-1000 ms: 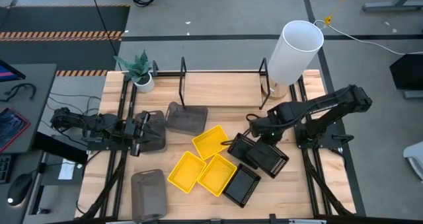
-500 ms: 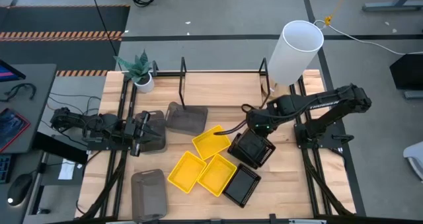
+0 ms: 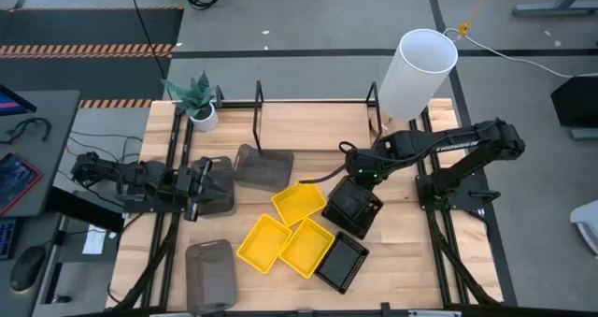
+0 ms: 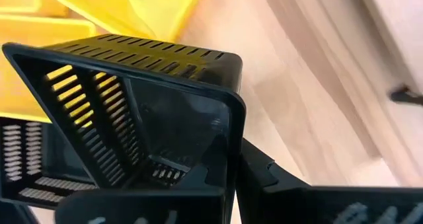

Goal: Stack baskets on shelf by color
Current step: Stack the bottom right black bin on the top black bin

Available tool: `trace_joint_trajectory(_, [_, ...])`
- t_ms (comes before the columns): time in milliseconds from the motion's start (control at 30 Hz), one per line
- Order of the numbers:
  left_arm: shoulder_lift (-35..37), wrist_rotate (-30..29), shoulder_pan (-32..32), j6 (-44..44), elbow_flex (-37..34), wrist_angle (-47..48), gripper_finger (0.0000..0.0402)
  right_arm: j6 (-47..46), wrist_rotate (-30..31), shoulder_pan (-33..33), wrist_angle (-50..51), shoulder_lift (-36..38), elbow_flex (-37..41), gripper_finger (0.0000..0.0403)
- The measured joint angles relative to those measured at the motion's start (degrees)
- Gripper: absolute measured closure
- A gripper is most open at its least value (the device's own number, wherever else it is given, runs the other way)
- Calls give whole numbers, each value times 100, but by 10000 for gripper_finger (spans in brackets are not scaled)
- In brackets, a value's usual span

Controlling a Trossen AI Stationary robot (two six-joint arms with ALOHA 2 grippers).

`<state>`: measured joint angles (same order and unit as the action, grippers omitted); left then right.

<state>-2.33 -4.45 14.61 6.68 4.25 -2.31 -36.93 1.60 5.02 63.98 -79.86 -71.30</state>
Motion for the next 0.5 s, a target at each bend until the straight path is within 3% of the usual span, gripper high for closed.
trace_joint_trajectory(500, [-2, -1, -2, 1, 0, 15, 348, 218, -757, -110, -649, -78, 852, 392])
